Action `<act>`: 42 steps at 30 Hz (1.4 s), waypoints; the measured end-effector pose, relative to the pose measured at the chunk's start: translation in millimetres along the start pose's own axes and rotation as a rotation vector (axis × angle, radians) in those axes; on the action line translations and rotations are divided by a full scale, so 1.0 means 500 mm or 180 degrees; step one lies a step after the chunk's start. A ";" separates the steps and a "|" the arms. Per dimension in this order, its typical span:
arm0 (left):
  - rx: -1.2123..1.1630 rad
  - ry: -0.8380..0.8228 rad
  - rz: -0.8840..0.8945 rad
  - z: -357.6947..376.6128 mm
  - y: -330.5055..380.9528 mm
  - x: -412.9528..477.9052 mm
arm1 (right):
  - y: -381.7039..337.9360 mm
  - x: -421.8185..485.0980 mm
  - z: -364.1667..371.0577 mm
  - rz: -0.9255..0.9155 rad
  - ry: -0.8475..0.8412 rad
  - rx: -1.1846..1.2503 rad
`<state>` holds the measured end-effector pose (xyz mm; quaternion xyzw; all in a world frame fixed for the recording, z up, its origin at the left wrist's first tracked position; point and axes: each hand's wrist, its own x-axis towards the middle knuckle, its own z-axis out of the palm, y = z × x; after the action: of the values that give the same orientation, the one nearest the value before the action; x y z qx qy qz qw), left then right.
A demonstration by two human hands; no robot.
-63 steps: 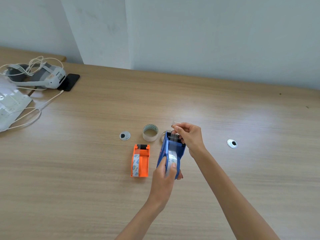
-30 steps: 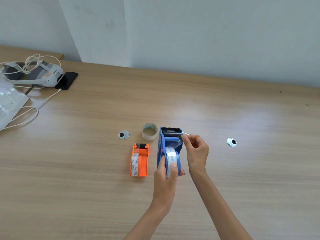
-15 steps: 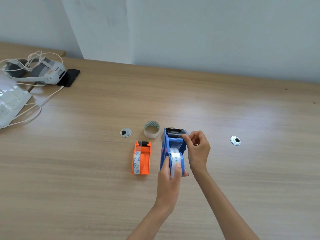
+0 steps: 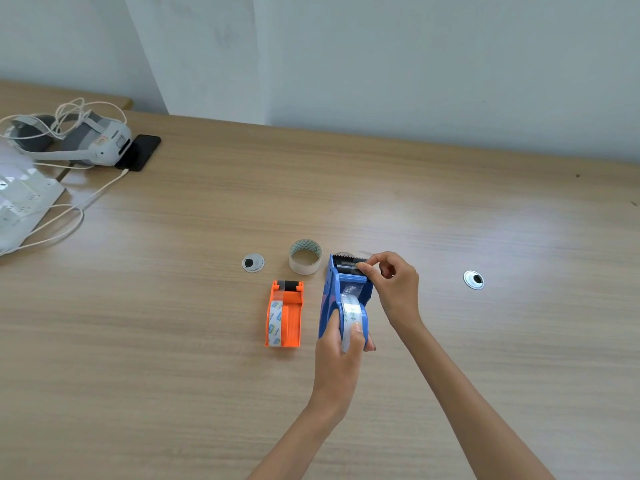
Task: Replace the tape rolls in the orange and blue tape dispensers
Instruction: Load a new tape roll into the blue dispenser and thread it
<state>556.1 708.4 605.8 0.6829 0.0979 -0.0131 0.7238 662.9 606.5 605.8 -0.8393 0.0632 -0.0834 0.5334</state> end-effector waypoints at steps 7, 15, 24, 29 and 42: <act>-0.0032 -0.0017 0.0028 0.000 -0.001 0.009 | -0.019 0.013 0.000 0.0126 -0.0218 0.0186; -0.0062 -0.0011 0.0077 0.010 -0.005 0.002 | -0.035 0.030 0.005 0.0108 -0.0312 -0.0149; -0.0091 -0.0046 0.0022 0.011 0.006 0.010 | -0.042 0.035 0.011 0.0461 -0.0187 -0.0002; -0.0041 -0.0207 -0.0012 0.013 -0.003 0.010 | -0.041 0.039 0.014 0.0534 -0.0298 -0.0076; -0.0104 -0.0079 -0.0164 0.013 0.014 0.021 | -0.043 0.046 0.007 0.0202 -0.0842 -0.0466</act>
<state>568.3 703.6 611.2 0.6680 0.1067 -0.0386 0.7355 686.6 614.1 625.4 -0.8772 0.0248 0.0497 0.4769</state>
